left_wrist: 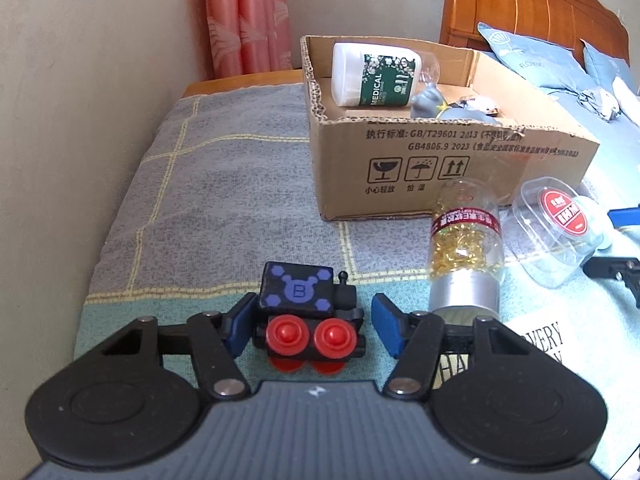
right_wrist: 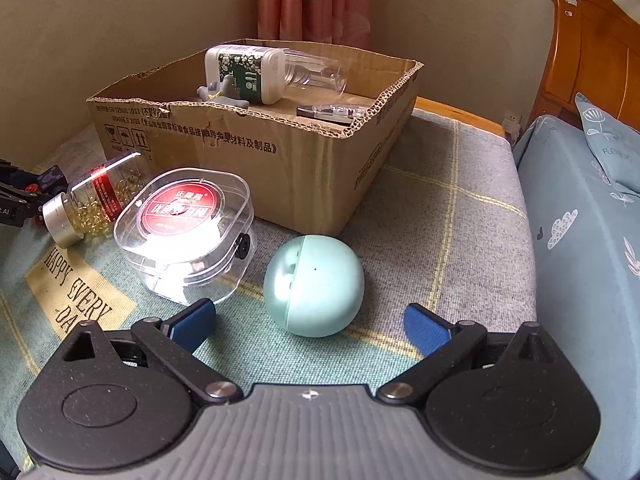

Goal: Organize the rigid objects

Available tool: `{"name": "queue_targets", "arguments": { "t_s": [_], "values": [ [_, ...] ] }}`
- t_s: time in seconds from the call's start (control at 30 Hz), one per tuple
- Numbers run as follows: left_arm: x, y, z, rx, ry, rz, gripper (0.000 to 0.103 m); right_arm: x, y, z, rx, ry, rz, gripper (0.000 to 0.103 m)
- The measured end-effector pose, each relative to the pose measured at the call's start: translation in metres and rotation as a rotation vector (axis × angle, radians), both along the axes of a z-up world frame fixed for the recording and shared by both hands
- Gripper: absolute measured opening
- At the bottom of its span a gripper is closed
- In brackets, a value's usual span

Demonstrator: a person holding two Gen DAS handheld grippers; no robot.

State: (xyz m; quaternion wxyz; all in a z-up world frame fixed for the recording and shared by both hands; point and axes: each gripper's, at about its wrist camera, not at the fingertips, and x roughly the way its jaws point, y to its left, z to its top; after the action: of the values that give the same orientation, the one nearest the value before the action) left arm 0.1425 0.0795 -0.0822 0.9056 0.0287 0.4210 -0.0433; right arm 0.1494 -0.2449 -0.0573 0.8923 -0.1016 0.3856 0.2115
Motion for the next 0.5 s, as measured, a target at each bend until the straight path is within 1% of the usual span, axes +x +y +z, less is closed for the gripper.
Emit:
{"name": "queue_targets", "arguments": {
  "t_s": [0.03,0.1,0.13,0.2,0.37,0.43,0.47,0.5],
  "values": [
    [0.0,0.0,0.0,-0.002,0.0,0.001,0.061,0.001,0.001,0.001,-0.002,-0.003,0.002,0.095],
    [0.0,0.002,0.0,-0.006,0.001,0.002,0.061,0.004,0.001,0.004,0.003,-0.006,0.001,0.083],
    [0.001,0.003,0.0,-0.006,0.001,-0.001,0.061,0.005,0.001,0.005,0.003,-0.005,0.0,0.081],
    [0.001,0.004,0.0,-0.004,0.001,-0.006,0.061,0.007,0.001,0.006,0.0,-0.008,-0.001,0.074],
    [0.004,0.002,0.0,0.01,0.006,-0.035,0.061,0.008,0.005,0.006,-0.009,-0.009,0.015,0.073],
    [0.006,0.002,0.001,0.011,0.011,-0.048,0.058,0.01,0.007,0.007,-0.014,-0.007,0.023,0.071],
    [0.006,0.001,0.001,0.013,0.012,-0.056,0.054,0.012,0.008,0.007,-0.011,0.0,0.026,0.067],
    [0.006,0.0,0.002,0.017,0.014,-0.062,0.051,0.012,0.008,0.008,-0.012,0.004,0.025,0.06]
  ]
}}
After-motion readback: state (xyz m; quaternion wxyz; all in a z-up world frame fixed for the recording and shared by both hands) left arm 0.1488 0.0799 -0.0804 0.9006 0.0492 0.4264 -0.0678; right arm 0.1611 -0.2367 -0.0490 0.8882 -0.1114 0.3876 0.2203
